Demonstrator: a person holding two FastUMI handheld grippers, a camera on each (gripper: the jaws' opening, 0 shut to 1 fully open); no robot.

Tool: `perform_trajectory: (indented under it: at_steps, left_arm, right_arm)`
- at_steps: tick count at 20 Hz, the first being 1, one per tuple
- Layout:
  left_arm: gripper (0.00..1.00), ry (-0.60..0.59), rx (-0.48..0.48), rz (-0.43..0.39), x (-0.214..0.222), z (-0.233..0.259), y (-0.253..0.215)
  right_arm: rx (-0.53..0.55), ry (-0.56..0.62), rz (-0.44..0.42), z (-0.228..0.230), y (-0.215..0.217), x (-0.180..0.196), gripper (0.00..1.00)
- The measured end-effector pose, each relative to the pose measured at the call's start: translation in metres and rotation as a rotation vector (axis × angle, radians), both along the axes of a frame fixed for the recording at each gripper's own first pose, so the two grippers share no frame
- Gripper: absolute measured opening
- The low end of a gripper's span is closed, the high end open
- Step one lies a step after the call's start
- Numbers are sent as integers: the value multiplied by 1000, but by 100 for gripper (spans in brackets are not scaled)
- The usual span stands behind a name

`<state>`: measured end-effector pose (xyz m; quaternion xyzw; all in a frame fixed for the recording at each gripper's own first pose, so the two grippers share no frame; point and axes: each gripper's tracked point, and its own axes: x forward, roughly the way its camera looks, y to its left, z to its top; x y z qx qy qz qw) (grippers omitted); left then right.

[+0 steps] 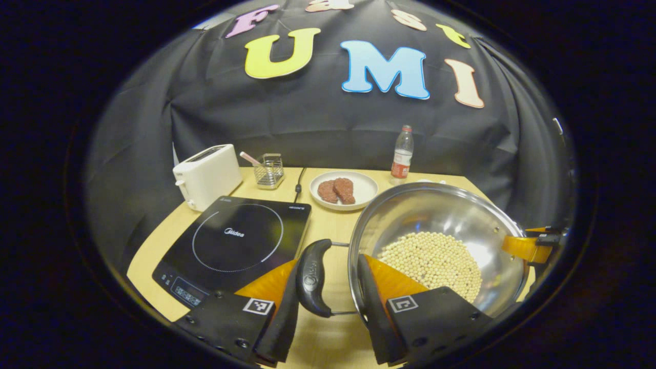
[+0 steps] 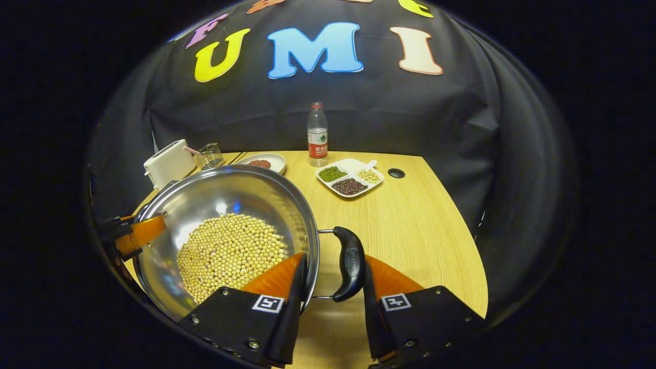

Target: First push the handle of the pot to place it horizontally, then grasp the pot with both hands and set it on the induction cooktop.

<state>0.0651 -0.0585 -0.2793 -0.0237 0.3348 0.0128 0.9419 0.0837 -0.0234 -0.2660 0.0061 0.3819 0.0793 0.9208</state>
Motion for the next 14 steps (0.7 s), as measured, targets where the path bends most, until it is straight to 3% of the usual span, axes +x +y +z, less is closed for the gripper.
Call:
perform_trajectory:
  at_steps: [7,8,9,14]
  left_arm:
    - [63,4,-3,7,-8,3,45]
    - [70,9,-3,2,-6,2,53]
    - [63,11,0,-5,-4,1,62]
    - [70,10,1,-47,18,-5,108]
  right_arm:
    - [-4,-9,13,13,41,-10,55]
    - [-2,-4,7,13,49,-12,55]
    - [0,0,3,14,58,-12,54]
    - [1,6,-35,16,103,-10,55]
